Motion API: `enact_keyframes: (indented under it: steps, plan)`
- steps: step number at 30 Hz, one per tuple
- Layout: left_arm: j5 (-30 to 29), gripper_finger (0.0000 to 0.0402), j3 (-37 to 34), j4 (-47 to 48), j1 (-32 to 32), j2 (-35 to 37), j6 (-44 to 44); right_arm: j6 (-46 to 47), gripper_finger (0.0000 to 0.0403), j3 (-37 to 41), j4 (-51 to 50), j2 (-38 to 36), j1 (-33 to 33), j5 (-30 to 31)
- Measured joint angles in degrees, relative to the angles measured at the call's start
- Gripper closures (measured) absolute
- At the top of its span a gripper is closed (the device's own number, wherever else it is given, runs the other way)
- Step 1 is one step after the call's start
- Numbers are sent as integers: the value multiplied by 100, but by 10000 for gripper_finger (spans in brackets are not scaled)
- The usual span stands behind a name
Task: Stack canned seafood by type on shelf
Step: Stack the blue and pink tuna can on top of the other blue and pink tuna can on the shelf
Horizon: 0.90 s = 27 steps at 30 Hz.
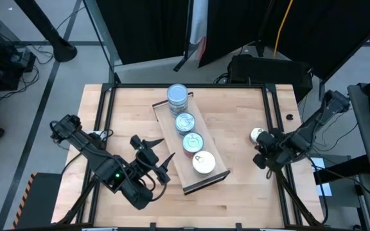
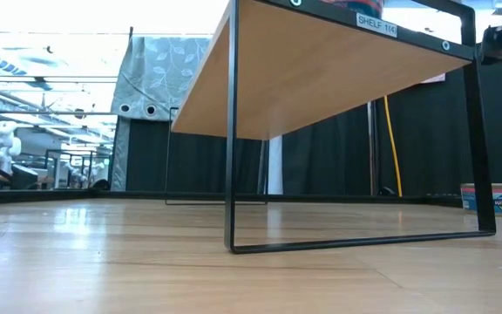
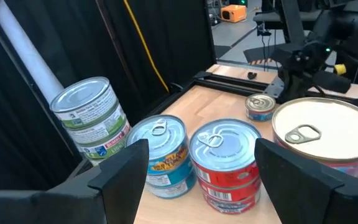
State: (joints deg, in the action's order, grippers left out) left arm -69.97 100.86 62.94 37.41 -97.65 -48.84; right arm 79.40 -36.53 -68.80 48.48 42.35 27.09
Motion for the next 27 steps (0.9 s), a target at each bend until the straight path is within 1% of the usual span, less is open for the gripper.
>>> enact_keyframes:
  steps: [4,8,12,17,27]
  plan:
    - [1,110,0,-302,-77,0,391,-164,401,6,-38,2,-618,-81]
    - [0,110,0,-632,-99,0,748,-723,402,73,-11,68,-1255,-502]
    - [3,110,0,-730,-86,0,894,-1136,402,123,9,137,-1799,-788]
    - [4,110,0,-724,-62,0,890,-1361,403,157,104,334,-2257,-913]
    - [7,110,0,-719,-62,0,888,-1723,403,157,173,1318,-2891,-964]
